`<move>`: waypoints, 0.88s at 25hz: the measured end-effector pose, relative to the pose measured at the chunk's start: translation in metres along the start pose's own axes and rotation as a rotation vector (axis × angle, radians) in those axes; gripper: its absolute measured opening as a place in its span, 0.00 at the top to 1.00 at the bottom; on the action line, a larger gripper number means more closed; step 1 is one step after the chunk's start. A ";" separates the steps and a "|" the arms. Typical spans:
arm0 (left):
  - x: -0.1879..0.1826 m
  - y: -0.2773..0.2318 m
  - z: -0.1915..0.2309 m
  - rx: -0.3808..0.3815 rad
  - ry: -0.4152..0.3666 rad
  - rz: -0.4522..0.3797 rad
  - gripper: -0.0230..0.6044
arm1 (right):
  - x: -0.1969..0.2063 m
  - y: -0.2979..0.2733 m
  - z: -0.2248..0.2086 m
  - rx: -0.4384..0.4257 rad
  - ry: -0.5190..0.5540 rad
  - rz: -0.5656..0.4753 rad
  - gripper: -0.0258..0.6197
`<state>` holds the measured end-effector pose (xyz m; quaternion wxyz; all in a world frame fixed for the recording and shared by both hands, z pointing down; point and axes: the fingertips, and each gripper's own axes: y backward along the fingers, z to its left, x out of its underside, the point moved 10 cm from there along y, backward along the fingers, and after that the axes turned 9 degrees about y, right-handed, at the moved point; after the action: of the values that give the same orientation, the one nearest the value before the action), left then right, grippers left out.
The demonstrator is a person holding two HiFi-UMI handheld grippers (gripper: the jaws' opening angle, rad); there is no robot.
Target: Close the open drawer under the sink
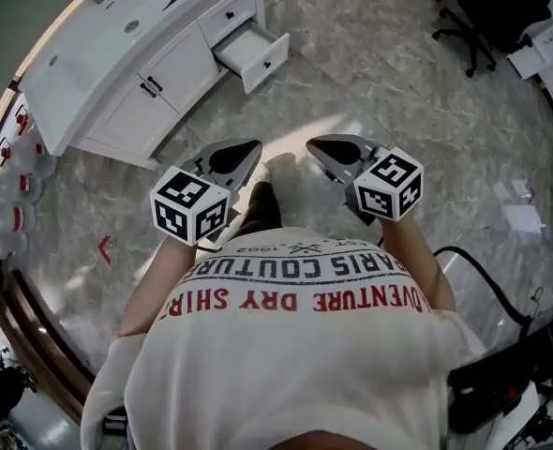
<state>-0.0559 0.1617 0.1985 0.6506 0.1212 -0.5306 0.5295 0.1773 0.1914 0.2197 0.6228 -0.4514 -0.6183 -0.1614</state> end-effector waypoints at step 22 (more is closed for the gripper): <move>-0.111 -0.190 0.337 -0.046 0.117 0.126 0.96 | -0.069 -0.296 -0.318 -0.020 -0.038 -0.018 0.96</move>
<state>-0.0765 -0.2210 0.3219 0.6486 0.0418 -0.5102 0.5633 0.1382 -0.2353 0.3181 0.6048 -0.4552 -0.6324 -0.1645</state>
